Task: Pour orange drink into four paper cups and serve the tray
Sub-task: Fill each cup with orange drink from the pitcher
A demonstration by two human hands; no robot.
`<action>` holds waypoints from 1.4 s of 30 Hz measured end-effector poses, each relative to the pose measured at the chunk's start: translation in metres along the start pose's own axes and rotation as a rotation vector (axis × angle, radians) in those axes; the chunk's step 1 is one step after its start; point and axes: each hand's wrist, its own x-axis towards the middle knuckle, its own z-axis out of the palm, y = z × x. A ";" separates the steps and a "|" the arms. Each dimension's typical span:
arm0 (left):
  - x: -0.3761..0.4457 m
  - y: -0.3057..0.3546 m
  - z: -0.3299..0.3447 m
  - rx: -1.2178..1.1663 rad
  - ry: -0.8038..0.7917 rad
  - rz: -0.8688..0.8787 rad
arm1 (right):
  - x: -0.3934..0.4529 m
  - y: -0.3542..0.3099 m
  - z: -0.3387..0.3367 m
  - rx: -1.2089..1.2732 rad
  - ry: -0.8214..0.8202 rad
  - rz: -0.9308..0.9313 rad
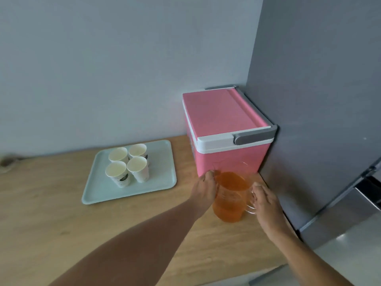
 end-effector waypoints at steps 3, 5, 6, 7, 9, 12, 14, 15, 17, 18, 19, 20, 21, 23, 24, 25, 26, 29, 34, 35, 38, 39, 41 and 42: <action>-0.014 0.001 -0.019 0.003 0.075 0.010 | -0.007 -0.012 0.016 0.044 -0.050 -0.051; -0.024 0.004 -0.036 -0.016 0.116 0.029 | -0.013 -0.025 0.030 0.091 -0.077 -0.068; -0.030 0.008 -0.047 -0.038 0.130 0.034 | -0.016 -0.033 0.038 0.102 -0.101 -0.064; -0.035 0.011 -0.057 -0.065 0.145 0.033 | -0.021 -0.042 0.047 0.121 -0.130 -0.062; -0.044 0.016 -0.079 -0.112 0.174 0.043 | -0.030 -0.060 0.064 0.126 -0.181 -0.073; -0.057 0.023 -0.113 -0.112 0.216 0.079 | -0.045 -0.088 0.089 0.111 -0.212 -0.109; -0.065 0.026 -0.135 -0.106 0.241 0.118 | -0.056 -0.105 0.105 0.081 -0.217 -0.128; -0.067 0.026 -0.146 -0.102 0.251 0.130 | -0.062 -0.112 0.113 0.072 -0.216 -0.142; -0.071 0.026 -0.166 -0.099 0.261 0.144 | -0.074 -0.121 0.129 0.059 -0.177 -0.167; -0.074 0.025 -0.176 -0.099 0.253 0.153 | -0.081 -0.126 0.137 0.047 -0.153 -0.183; -0.075 0.025 -0.185 -0.098 0.243 0.163 | -0.087 -0.130 0.146 0.033 -0.125 -0.194; -0.077 0.025 -0.194 -0.089 0.237 0.168 | -0.090 -0.133 0.155 0.034 -0.092 -0.204; -0.077 0.025 -0.201 -0.085 0.239 0.184 | -0.094 -0.137 0.162 0.036 -0.068 -0.214; -0.081 0.028 -0.205 -0.079 0.267 0.178 | -0.095 -0.144 0.168 0.046 -0.068 -0.209; -0.083 0.032 -0.206 -0.073 0.281 0.168 | -0.091 -0.143 0.168 0.057 -0.065 -0.207; -0.084 0.036 -0.207 -0.072 0.285 0.159 | -0.087 -0.147 0.168 0.046 -0.047 -0.198; -0.086 0.039 -0.205 -0.067 0.289 0.156 | -0.086 -0.151 0.167 0.041 -0.031 -0.182; -0.093 0.040 -0.234 -0.068 0.224 0.157 | -0.108 -0.162 0.192 -0.007 0.046 -0.177; -0.101 0.034 -0.253 -0.063 0.127 0.182 | -0.129 -0.165 0.209 -0.002 0.190 -0.169; -0.099 0.031 -0.253 -0.068 0.124 0.180 | -0.129 -0.164 0.210 0.014 0.199 -0.165; -0.096 0.026 -0.251 -0.072 0.118 0.151 | -0.131 -0.159 0.211 0.042 0.170 -0.152; -0.093 0.025 -0.249 -0.079 0.124 0.153 | -0.126 -0.158 0.209 0.065 0.161 -0.126; -0.087 0.025 -0.243 -0.102 0.132 0.137 | -0.115 -0.155 0.204 0.131 0.135 -0.066; -0.088 0.026 -0.240 -0.114 0.132 0.126 | -0.111 -0.153 0.202 0.169 0.112 -0.041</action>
